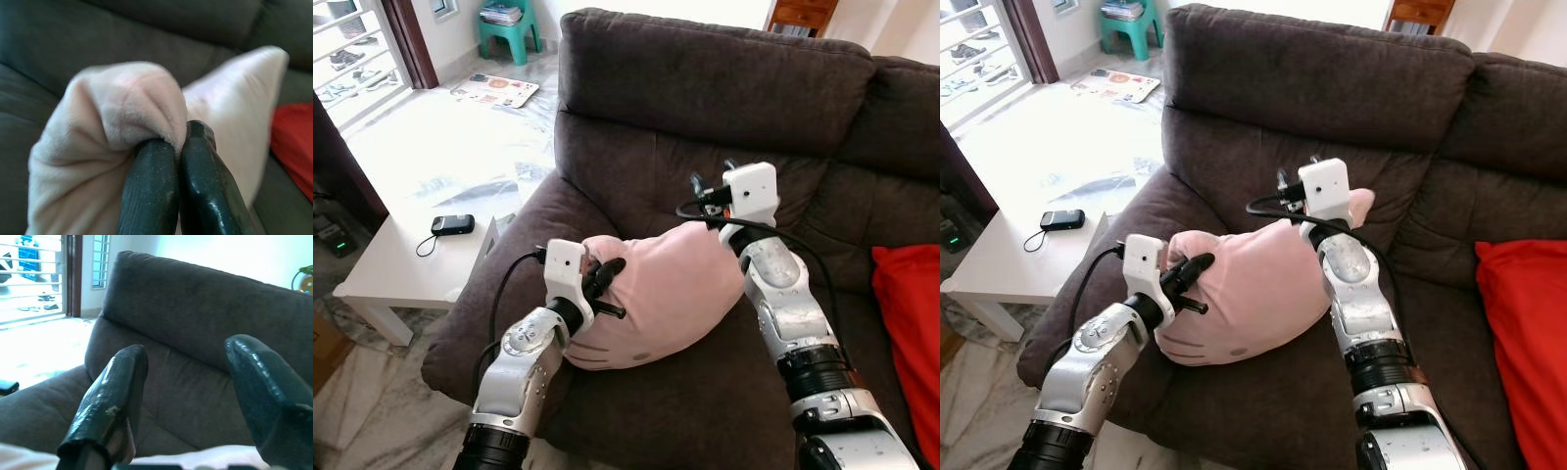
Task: Move the pillow to the sofa from floor
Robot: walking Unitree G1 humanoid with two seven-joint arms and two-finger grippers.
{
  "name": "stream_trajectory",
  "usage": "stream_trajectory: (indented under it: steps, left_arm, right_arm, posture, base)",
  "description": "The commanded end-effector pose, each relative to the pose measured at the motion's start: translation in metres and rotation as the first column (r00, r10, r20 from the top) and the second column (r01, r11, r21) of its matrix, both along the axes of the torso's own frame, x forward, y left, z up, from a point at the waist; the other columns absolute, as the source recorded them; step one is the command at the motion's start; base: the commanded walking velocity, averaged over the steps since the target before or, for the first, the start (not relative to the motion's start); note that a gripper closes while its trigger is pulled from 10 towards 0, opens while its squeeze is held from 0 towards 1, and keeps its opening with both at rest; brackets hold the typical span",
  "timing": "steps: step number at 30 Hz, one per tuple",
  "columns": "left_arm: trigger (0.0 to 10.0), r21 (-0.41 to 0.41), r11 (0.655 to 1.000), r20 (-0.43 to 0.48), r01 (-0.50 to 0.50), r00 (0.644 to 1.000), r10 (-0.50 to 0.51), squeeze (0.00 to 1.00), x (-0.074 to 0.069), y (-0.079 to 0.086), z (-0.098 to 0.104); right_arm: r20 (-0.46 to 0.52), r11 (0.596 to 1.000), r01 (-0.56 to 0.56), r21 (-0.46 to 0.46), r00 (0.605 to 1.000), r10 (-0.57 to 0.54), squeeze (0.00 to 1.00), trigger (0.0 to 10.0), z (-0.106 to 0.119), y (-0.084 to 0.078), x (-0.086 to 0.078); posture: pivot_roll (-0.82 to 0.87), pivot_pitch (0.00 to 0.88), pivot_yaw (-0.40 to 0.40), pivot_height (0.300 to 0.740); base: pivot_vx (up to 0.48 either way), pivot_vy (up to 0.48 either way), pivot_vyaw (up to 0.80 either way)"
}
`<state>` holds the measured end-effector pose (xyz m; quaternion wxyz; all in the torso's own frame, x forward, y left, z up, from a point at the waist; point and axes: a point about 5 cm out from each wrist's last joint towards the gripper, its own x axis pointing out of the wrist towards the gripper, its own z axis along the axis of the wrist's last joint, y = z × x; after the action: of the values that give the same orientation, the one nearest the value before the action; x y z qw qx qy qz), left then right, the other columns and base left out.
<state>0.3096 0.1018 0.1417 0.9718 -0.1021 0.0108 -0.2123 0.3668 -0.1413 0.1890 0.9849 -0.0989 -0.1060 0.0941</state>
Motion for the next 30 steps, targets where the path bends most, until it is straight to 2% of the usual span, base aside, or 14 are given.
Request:
stream_trajectory:
  steps: [1, 4, 5, 9, 12, 13, 14, 15, 16, 20, 24, 28, 30]
  left_arm:
    - [10.0, -0.061, 0.995, 0.068, -0.074, 0.995, 0.078, 0.0, 0.007, 0.008, 0.018]
    - [10.0, -0.064, 0.991, 0.055, -0.121, 0.991, 0.124, 0.0, 0.01, 0.013, 0.017]
    - [10.0, -0.053, 0.987, 0.042, -0.154, 0.987, 0.157, 0.0, 0.011, 0.017, 0.014]
    - [10.0, -0.026, 0.967, -0.006, -0.255, 0.967, 0.255, 0.0, 0.013, 0.03, 0.004]
    - [10.0, -0.022, 0.922, -0.046, -0.386, 0.922, 0.385, 0.0, 0.015, 0.048, -0.004]
    - [10.0, -0.022, 0.922, -0.046, -0.386, 0.922, 0.385, 0.0, 0.015, 0.048, -0.004]
    - [10.0, -0.045, 0.884, -0.075, -0.466, 0.884, 0.462, 0.0, 0.015, 0.059, -0.007]
    - [10.0, -0.056, 0.862, -0.092, -0.504, 0.862, 0.498, 0.0, 0.016, 0.064, -0.008]
    - [10.0, -0.056, 0.862, -0.092, -0.504, 0.862, 0.498, 0.0, 0.016, 0.064, -0.008]
    - [10.0, -0.1, 0.784, -0.111, -0.613, 0.79, 0.603, 0.0, 0.013, 0.084, -0.009]
    - [10.0, -0.153, 0.773, -0.103, -0.616, 0.788, 0.607, 0.0, 0.011, 0.084, -0.006]
    - [10.0, -0.133, 0.775, -0.121, -0.617, 0.787, 0.605, 0.0, 0.012, 0.083, -0.01]
    - [10.0, -0.12, 0.788, -0.133, -0.604, 0.797, 0.59, 0.0, 0.013, 0.08, -0.013]
  right_arm:
    - [0.016, 1.0, 0.009, 0.006, 1.0, -0.009, 1.0, 10.0, 0.003, -0.003, 0.001]
    - [0.024, 1.0, 0.016, -0.001, 1.0, -0.016, 1.0, 10.0, 0.004, -0.003, 0.001]
    - [0.032, 0.999, 0.032, -0.012, 0.999, -0.032, 0.0, 10.0, 0.005, -0.004, 0.001]
    - [0.058, 0.995, 0.092, -0.044, 0.994, -0.089, 0.0, 10.0, 0.006, -0.012, -0.002]
    - [0.062, 0.988, 0.151, -0.044, 0.987, -0.148, 0.0, 10.0, 0.003, -0.024, -0.006]
    - [0.062, 0.988, 0.151, -0.044, 0.987, -0.148, 0.0, 10.0, 0.003, -0.024, -0.006]
    - [0.052, 0.986, 0.164, -0.041, 0.985, -0.162, 0.0, 10.0, 0.0, -0.029, -0.008]
    - [0.046, 0.985, 0.166, -0.044, 0.985, -0.164, 0.0, 10.0, -0.002, -0.03, -0.009]
    - [0.046, 0.985, 0.166, -0.044, 0.985, -0.164, 0.0, 10.0, -0.002, -0.03, -0.009]
    - [0.037, 0.984, 0.172, -0.049, 0.985, -0.17, 0.0, 10.0, -0.007, -0.032, -0.012]
    - [0.029, 0.982, 0.185, -0.048, 0.983, -0.184, 0.0, 10.0, -0.01, -0.034, -0.015]
    - [0.019, 0.98, 0.194, -0.049, 0.981, -0.194, 0.0, 10.0, -0.014, -0.036, -0.016]
    - [0.014, 0.978, 0.204, -0.053, 0.979, -0.204, 0.0, 10.0, -0.017, -0.037, -0.017]
  posture:
    - [-0.01, 0.075, -0.067, 0.74]
    - [-0.01, 0.076, -0.067, 0.74]
    - [-0.01, 0.078, -0.066, 0.74]
    - [-0.01, 0.083, -0.066, 0.74]
    - [-0.02, 0.088, -0.064, 0.74]
    - [-0.02, 0.088, -0.064, 0.74]
    - [-0.02, 0.088, -0.064, 0.74]
    - [-0.02, 0.088, -0.064, 0.74]
    - [-0.02, 0.088, -0.064, 0.74]
    - [-0.03, 0.092, -0.065, 0.74]
    - [-0.03, 0.093, -0.068, 0.74]
    - [-0.03, 0.092, -0.068, 0.74]
    - [-0.03, 0.093, -0.069, 0.74]
  base:
    - [0.0, 0.0, 0.0]
    - [0.0, 0.0, 0.0]
    - [0.0, 0.0, 0.0]
    - [0.0, 0.0, 0.0]
    - [0.0, 0.0, 0.0]
    - [0.0, 0.0, 0.0]
    - [0.0, 0.0, 0.0]
    - [0.0, 0.0, 0.0]
    - [0.0, 0.0, 0.0]
    - [0.0, 0.0, 0.0]
    - [0.0, 0.0, 0.0]
    - [0.0, 0.0, 0.0]
    - [0.0, 0.0, 0.0]
